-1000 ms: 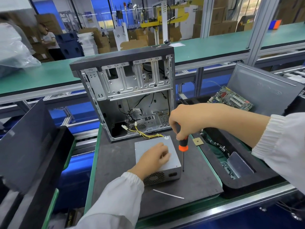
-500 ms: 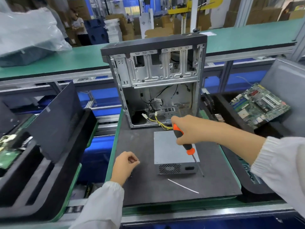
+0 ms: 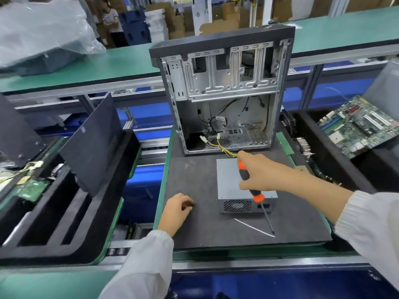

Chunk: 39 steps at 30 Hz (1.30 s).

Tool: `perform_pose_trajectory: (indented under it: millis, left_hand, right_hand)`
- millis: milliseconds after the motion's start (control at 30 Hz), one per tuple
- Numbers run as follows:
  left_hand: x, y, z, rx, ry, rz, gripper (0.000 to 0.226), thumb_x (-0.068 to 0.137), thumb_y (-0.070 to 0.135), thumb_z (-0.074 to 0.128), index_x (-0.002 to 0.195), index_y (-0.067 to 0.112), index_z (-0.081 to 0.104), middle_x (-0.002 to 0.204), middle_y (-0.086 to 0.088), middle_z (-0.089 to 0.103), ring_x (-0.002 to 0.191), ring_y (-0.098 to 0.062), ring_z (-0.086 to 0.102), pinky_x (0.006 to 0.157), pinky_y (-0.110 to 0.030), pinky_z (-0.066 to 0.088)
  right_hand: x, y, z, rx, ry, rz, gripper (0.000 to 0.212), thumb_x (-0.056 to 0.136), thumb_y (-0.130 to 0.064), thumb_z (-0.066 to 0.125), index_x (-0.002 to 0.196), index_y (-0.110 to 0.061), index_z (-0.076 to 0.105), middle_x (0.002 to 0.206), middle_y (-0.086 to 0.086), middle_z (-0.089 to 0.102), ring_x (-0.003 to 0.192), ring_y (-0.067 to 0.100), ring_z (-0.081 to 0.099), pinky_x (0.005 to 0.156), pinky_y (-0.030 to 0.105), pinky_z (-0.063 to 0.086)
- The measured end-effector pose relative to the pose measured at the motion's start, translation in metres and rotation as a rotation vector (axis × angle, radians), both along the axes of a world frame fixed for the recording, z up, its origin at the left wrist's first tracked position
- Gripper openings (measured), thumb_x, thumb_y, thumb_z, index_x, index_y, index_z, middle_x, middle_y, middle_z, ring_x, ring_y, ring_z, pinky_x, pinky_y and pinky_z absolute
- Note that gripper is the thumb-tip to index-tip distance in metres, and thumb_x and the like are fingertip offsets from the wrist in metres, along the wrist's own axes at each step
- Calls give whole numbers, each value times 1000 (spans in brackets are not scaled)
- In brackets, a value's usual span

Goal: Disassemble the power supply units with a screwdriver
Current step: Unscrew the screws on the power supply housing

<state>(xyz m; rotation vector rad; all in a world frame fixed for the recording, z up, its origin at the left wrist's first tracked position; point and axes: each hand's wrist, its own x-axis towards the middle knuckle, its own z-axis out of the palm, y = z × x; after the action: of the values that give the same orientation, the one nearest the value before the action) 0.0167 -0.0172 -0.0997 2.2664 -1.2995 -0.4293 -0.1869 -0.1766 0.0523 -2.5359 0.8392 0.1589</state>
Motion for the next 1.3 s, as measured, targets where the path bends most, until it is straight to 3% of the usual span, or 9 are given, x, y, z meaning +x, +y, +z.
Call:
perform_pose_trajectory:
  millis: [133, 300, 433, 533, 633, 833, 1033, 1167, 1300]
  left_hand:
    - [0, 1, 4, -110, 80, 35, 19, 89, -1, 63, 102, 9, 71, 103, -3, 65, 91, -13, 61, 80, -5, 42]
    - [-27, -9, 13, -165, 97, -138, 32, 90, 18, 68, 121, 13, 62, 117, 3, 55, 109, -12, 56, 100, -24, 43]
    - [-56, -21, 13, -130, 291, -176, 57, 89, 32, 69, 138, 13, 48, 133, 2, 50, 121, -11, 49, 107, -29, 39]
    - [-64, -28, 13, -152, 406, -161, 56, 93, 28, 65, 143, 19, 43, 138, 2, 51, 124, -11, 49, 109, -30, 39]
    - [-64, -33, 16, -161, 456, -159, 53, 96, 21, 59, 146, 20, 40, 139, -1, 53, 124, -12, 52, 109, -32, 40]
    - [-63, -30, 9, -167, 467, -235, 50, 101, 22, 50, 147, 30, 34, 138, 10, 54, 125, -8, 51, 97, -10, 35]
    - [-67, -32, 2, -158, 464, -218, 54, 101, 19, 51, 148, 32, 30, 136, 10, 54, 123, -8, 50, 96, -11, 34]
    - [-73, -32, 0, -188, 431, -169, 48, 101, 18, 50, 147, 24, 38, 131, 5, 61, 116, -9, 56, 85, 2, 35]
    - [-71, -36, 18, -254, 349, -97, 31, 103, 25, 45, 131, 19, 55, 102, 6, 68, 96, -16, 64, 68, -4, 39]
  right_hand:
    - [-1, 0, -8, 42, -46, -105, 38, 79, -24, 66, 79, -20, 28, 78, 7, 52, 68, 20, 58, 51, 31, 37]
    - [-16, -2, -7, 62, -72, -286, 35, 81, -24, 67, 95, -10, 37, 79, 8, 55, 60, 19, 59, 47, 28, 40]
    - [-37, -5, -16, 163, -211, -412, 29, 88, -20, 65, 93, -3, 41, 85, 14, 62, 61, 20, 71, 56, 36, 54]
    - [-52, -5, -29, 150, -239, -489, 16, 86, -5, 62, 91, -5, 46, 79, 12, 59, 70, 30, 71, 68, 44, 57]
    - [-62, -4, -46, 120, -187, -533, 21, 81, -1, 61, 98, -7, 50, 83, 5, 54, 75, 28, 62, 67, 35, 50]
    - [-63, 0, -81, 217, -66, -544, 40, 81, -5, 64, 118, -11, 50, 84, -3, 53, 56, 5, 56, 41, 7, 35]
    - [-61, 4, -98, 271, -145, -568, 36, 80, -27, 76, 106, -16, 54, 85, -4, 59, 55, 7, 64, 45, 12, 38]
    - [-56, 9, -99, 232, -197, -634, 33, 81, -32, 76, 96, -14, 52, 79, -6, 53, 55, 10, 62, 46, 14, 37]
    - [-50, 5, -86, 115, -254, -642, 37, 78, -36, 78, 81, -8, 53, 71, 5, 54, 69, 25, 65, 51, 27, 39]
